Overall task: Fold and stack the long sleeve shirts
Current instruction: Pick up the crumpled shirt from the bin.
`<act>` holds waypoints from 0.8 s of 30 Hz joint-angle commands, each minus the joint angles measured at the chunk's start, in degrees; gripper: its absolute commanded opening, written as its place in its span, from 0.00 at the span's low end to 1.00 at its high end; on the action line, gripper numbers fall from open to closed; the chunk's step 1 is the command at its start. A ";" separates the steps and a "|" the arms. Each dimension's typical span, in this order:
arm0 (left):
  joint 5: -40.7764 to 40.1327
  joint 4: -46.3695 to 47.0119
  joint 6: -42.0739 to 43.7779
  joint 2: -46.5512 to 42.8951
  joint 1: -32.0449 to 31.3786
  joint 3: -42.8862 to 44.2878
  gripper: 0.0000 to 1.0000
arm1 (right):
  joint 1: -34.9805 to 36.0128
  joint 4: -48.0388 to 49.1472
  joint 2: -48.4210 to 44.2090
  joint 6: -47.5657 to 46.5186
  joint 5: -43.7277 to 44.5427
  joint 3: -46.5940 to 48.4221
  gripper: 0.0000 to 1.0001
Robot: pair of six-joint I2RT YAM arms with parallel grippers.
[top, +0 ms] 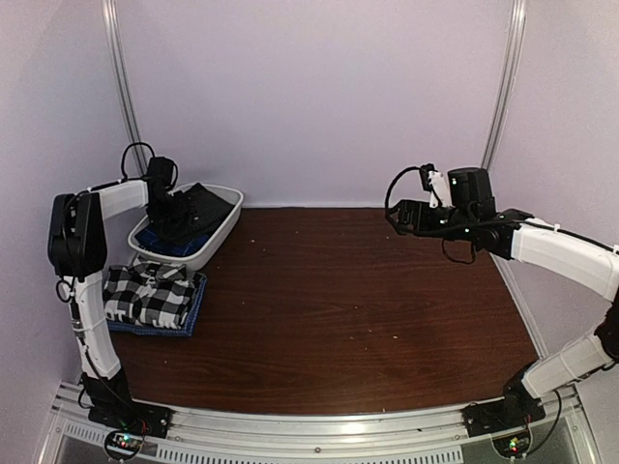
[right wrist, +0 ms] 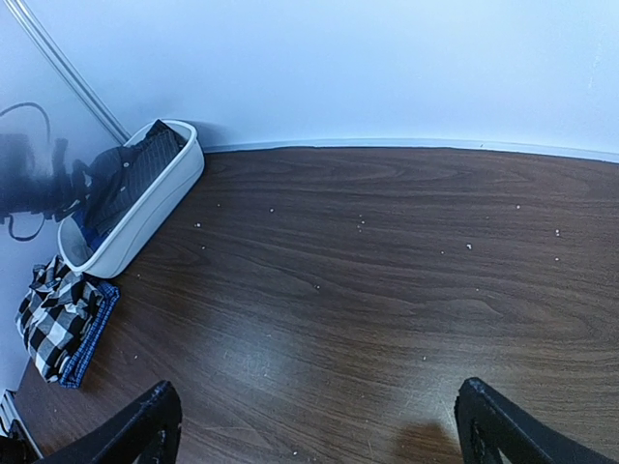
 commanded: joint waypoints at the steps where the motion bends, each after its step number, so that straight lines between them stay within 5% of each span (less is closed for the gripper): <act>1: 1.56 0.14 0.70 3.22 1.26 4.99 0.90 | 0.33 1.26 0.18 0.27 -0.52 0.71 1.00; 8: 3.63 -1.48 1.71 6.98 1.88 8.89 0.59 | 0.32 1.37 -0.21 1.00 -0.63 0.11 1.00; 16: 9.08 -1.10 4.31 3.43 0.66 9.74 0.00 | 0.31 1.86 -0.62 1.29 -0.45 -0.67 1.00; 24: 13.03 -0.38 9.19 -4.08 -5.56 14.31 0.00 | 0.32 3.32 0.37 1.64 0.15 -0.39 1.00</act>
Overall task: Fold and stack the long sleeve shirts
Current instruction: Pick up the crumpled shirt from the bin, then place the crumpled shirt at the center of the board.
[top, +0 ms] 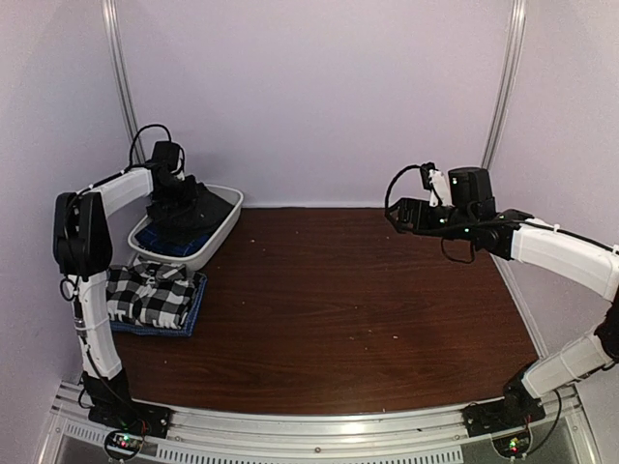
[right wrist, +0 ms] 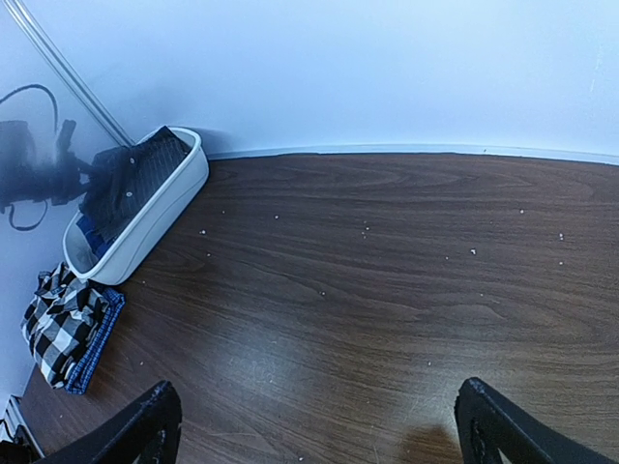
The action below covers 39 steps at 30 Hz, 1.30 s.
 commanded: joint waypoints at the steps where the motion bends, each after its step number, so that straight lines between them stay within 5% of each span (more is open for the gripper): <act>1: 5.71 2.37 3.98 -8.42 -5.04 5.53 0.00 | 0.36 2.16 0.53 0.89 0.48 0.13 1.00; 12: 12.20 2.63 9.02 -14.26 -21.02 19.90 0.00 | 0.33 2.33 -0.15 -0.68 5.29 4.10 1.00; 24: 17.12 12.60 -0.13 -18.11 -38.81 20.89 0.00 | 0.32 4.02 -9.43 -0.07 14.81 3.70 1.00; 29: 12.52 9.13 -10.82 -15.95 -37.71 17.89 0.00 | 0.33 4.81 -12.65 -0.56 15.21 1.60 1.00; 36: 24.76 9.75 -21.17 -1.94 -26.74 12.63 0.01 | 0.27 -3.14 -1.02 -1.13 7.31 6.54 1.00; 39: 26.96 5.23 -18.34 7.16 -23.43 17.44 0.33 | 0.67 -5.23 3.80 -1.54 2.57 6.81 1.00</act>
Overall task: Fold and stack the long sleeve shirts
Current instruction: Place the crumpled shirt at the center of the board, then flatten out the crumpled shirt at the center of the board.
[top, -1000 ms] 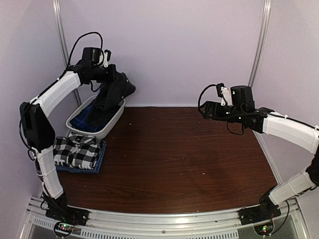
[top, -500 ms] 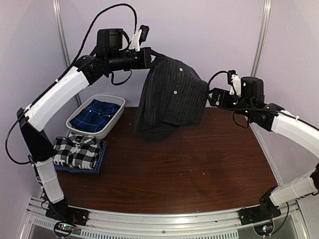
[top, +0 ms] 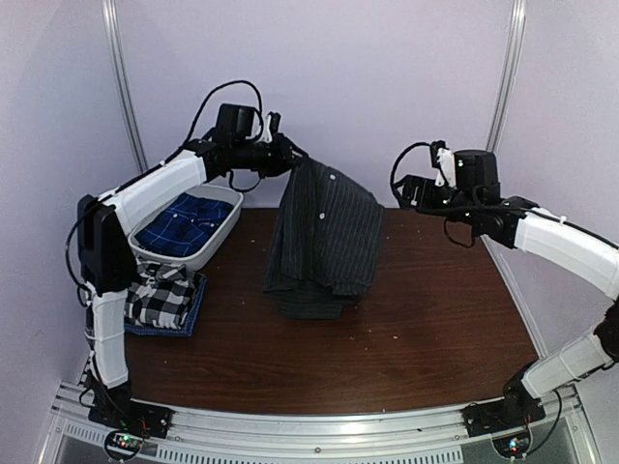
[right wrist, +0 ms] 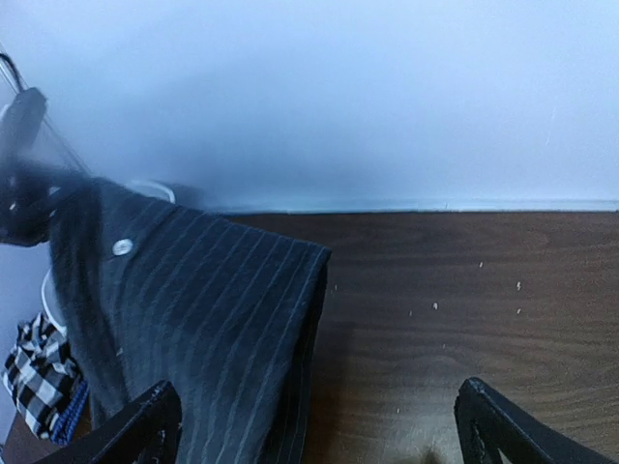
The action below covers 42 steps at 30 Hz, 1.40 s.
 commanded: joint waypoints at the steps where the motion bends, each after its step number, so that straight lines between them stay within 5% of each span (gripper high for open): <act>1: 5.29 -4.06 -0.56 12.11 4.52 2.68 0.42 | 1.19 -7.08 5.94 -1.39 -7.16 0.72 1.00; 4: 2.72 -4.66 3.09 10.45 4.83 0.04 0.64 | 4.57 -8.67 7.87 -4.41 -5.73 -1.14 1.00; 8: 0.12 -3.94 5.29 4.16 4.89 -7.97 0.74 | 9.02 -7.92 9.36 -7.03 -5.11 -4.56 1.00; 17: -3.19 2.94 4.23 -12.90 4.25 -36.98 0.74 | 16.71 -6.58 20.34 -13.36 -2.16 1.35 0.96; 25: -2.48 7.43 0.69 -21.35 3.15 -51.47 0.71 | 20.18 -8.91 34.61 -16.26 -0.93 13.33 0.84; 34: -1.79 8.69 -0.14 -23.45 2.02 -56.49 0.71 | 20.06 -13.97 45.69 -13.22 4.71 25.31 0.74; 39: -1.32 8.97 0.09 -23.64 1.87 -56.50 0.71 | 20.06 -17.71 49.55 -11.81 4.32 30.30 0.60; 42: -1.10 9.10 0.47 -23.56 1.73 -56.37 0.71 | 19.93 -18.68 50.22 -11.09 4.11 32.11 0.39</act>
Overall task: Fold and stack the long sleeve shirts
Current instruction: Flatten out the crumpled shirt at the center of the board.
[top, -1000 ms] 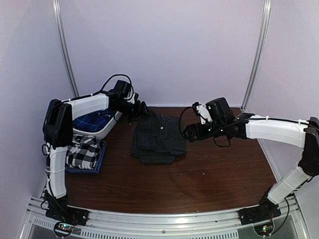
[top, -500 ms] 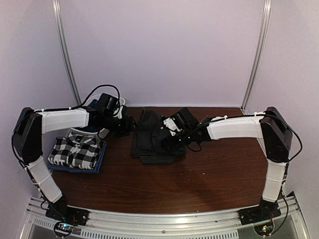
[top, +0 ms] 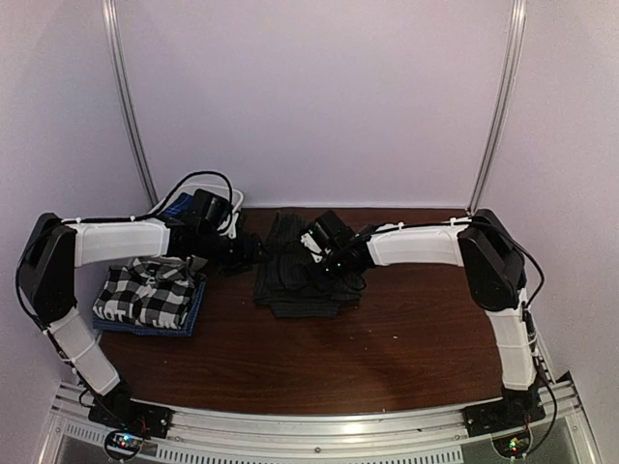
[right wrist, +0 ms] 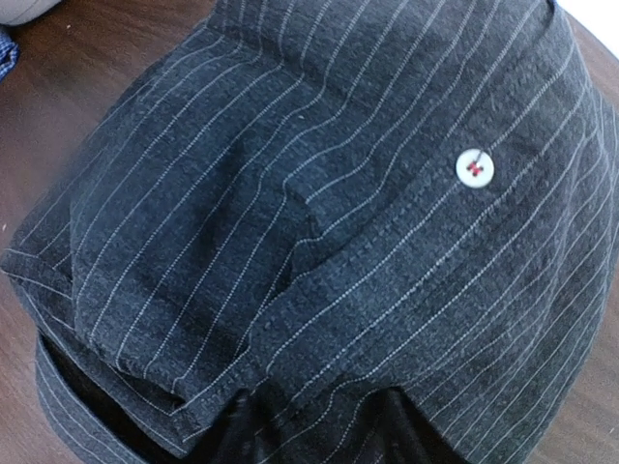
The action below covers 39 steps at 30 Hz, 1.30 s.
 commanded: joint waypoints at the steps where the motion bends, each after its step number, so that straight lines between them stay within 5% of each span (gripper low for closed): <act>1: 1.15 2.80 0.29 -1.44 -0.45 -0.35 0.70 | -0.32 -3.42 0.85 1.64 0.79 3.53 0.32; 6: 2.25 4.47 0.37 -1.22 -1.02 -1.14 0.69 | -1.86 -4.65 0.86 3.54 0.75 6.56 0.01; 17: 4.78 5.83 2.83 5.73 -4.56 4.52 0.57 | -12.12 -7.36 -1.62 10.46 8.96 8.91 0.00; 27: 7.91 5.74 3.24 20.24 -10.45 15.50 0.45 | -19.25 -8.21 -14.10 12.31 14.74 -7.73 0.00; 39: 4.35 0.23 5.53 23.96 -9.60 10.33 0.33 | -19.58 -13.40 -24.77 11.38 15.13 -20.52 0.00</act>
